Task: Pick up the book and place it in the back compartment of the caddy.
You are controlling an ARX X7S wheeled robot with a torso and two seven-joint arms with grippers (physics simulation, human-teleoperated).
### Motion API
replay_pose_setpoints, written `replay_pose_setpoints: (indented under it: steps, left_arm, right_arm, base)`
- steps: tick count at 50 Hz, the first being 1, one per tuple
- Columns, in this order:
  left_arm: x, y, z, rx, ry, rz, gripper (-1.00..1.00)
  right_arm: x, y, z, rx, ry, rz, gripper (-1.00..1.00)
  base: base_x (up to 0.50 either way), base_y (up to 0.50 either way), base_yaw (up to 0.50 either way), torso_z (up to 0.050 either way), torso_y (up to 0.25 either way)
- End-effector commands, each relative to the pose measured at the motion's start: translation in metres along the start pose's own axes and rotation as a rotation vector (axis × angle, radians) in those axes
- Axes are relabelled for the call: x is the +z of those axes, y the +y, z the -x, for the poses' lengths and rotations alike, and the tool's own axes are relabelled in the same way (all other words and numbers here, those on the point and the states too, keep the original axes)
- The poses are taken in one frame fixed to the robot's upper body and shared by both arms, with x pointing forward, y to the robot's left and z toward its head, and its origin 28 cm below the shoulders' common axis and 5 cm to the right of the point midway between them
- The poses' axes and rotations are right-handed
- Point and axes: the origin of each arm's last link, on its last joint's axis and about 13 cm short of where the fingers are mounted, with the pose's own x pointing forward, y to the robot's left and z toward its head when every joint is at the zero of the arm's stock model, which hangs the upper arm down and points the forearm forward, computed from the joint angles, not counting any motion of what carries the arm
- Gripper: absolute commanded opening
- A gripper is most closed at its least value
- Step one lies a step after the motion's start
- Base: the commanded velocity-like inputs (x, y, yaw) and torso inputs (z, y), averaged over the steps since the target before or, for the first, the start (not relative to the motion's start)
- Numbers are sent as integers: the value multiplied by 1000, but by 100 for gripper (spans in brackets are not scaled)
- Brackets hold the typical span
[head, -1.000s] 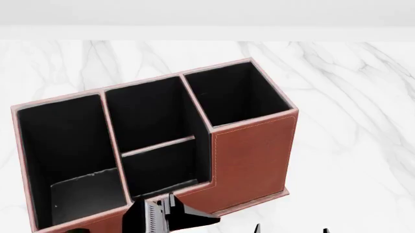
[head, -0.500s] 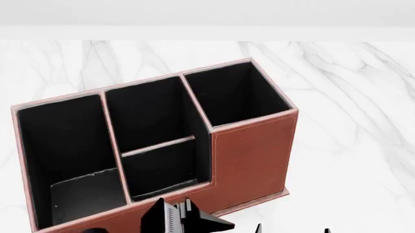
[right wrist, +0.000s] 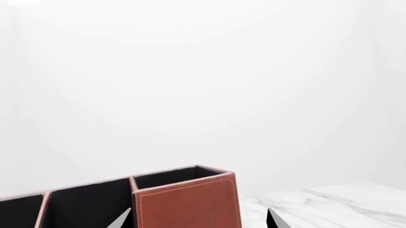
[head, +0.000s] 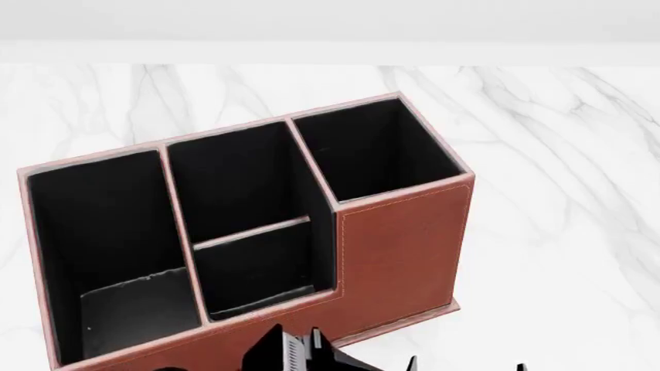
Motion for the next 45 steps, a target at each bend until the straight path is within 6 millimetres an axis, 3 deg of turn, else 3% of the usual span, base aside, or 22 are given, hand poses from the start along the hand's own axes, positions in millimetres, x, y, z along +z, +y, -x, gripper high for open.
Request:
replay_pose_setpoints:
  steps: [1,45]
  left_arm:
    - [-4,-2,-1,0,26,17,100]
    - [-2,-6,-9,-5,109,68,100]
  right_arm:
    - [0,0,0,-1,-1,-1,100]
    - [3,-1,0,0,-6,-14,100]
  base:
    - [0,0,0,0,0]
    - [0,0,0,0,0]
